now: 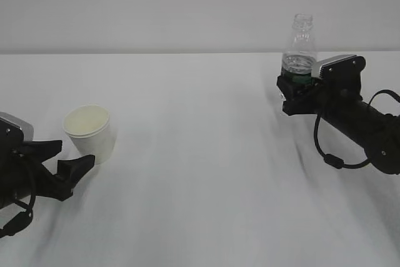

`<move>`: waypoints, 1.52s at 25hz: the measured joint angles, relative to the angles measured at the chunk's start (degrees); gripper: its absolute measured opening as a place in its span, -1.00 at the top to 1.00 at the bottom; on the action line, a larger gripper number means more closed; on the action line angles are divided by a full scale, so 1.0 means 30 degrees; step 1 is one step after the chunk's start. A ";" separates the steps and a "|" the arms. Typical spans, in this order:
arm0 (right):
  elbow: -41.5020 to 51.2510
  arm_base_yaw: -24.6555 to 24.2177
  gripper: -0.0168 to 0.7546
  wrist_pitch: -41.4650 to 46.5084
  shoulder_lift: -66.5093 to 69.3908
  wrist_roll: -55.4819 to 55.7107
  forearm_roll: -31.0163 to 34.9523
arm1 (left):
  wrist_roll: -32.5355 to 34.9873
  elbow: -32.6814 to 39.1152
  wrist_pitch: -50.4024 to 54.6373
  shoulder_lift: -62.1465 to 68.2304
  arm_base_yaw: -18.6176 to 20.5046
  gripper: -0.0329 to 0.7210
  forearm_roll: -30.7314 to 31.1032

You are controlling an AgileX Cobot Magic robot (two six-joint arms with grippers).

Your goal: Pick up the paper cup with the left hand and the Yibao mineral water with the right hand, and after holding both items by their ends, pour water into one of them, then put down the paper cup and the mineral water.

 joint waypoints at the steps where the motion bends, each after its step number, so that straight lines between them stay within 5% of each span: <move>1: 0.0281 0.0000 -0.26 0.0000 -0.0239 -0.0083 0.0000 | 0.0000 0.0000 0.0000 0.0000 0.0000 -0.66 0.0000; 38: 0.5593 0.0000 -0.25 -0.0002 -0.5117 -0.0286 0.0631 | -0.0030 0.0000 0.0000 0.0040 0.0000 -0.66 0.0000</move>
